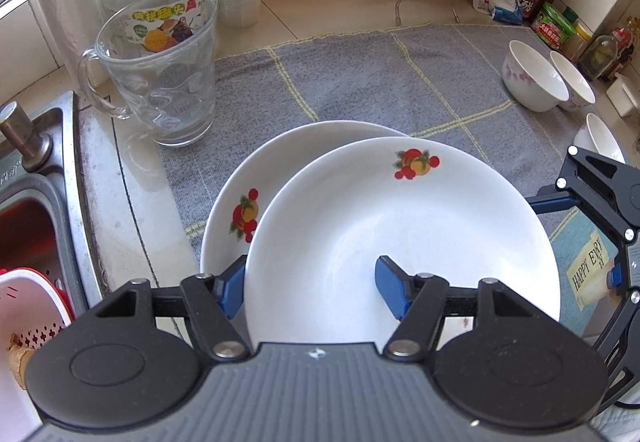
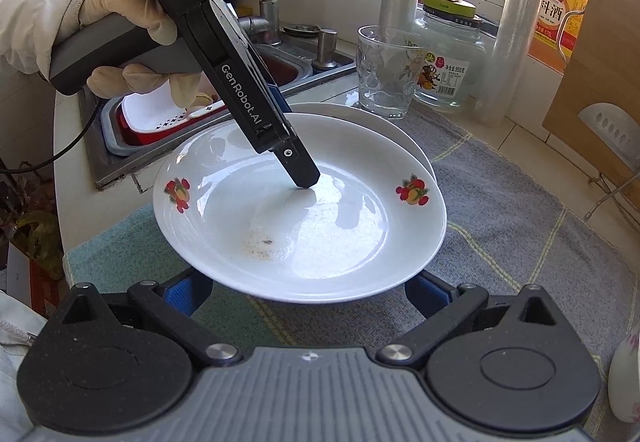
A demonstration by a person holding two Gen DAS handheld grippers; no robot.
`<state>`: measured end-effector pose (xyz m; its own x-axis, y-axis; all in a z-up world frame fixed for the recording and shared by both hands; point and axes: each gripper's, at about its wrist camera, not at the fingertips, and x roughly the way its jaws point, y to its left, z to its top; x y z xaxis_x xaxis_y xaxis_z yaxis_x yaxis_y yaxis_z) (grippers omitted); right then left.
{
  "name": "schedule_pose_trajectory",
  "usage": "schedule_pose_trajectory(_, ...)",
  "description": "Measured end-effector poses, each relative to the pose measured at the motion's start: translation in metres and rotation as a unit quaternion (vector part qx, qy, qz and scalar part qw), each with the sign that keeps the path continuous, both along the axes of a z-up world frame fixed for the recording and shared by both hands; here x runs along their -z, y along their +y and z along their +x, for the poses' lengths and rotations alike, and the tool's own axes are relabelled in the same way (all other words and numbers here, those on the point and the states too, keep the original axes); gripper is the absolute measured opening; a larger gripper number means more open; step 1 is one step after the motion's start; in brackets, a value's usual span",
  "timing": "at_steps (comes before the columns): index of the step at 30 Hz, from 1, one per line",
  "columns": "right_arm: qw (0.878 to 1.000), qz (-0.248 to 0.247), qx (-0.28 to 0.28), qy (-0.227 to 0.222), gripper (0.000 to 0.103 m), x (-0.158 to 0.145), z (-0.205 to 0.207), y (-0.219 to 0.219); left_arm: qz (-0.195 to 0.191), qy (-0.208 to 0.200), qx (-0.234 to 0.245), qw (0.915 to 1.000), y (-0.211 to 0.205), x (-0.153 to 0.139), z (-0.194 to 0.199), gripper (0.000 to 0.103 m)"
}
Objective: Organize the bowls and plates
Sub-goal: 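Carry the plate with the left tool over the plate stack by the sink, then lower the plate onto the stack and open the left tool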
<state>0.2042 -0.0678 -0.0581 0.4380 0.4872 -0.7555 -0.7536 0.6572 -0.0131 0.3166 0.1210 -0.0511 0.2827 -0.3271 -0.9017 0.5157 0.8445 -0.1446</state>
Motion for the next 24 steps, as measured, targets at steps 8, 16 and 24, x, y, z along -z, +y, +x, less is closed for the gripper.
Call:
schedule_pose_trajectory(8,1.0,0.006,-0.008,0.006,0.103,0.003,0.004,0.002,-0.006,0.008,-0.021,0.9997,0.008,-0.006,-0.002,0.065)
schedule_pose_trajectory(16,1.0,0.016,-0.005,0.013,0.103,0.004,0.008,0.0,-0.007,0.012,-0.033,0.9993,0.01,-0.01,0.001,0.067)
schedule_pose_trajectory(24,1.0,0.018,-0.003,0.01,0.103,0.001,0.006,-0.003,0.004,0.007,-0.016,0.9998,-0.005,-0.005,0.007,0.078)
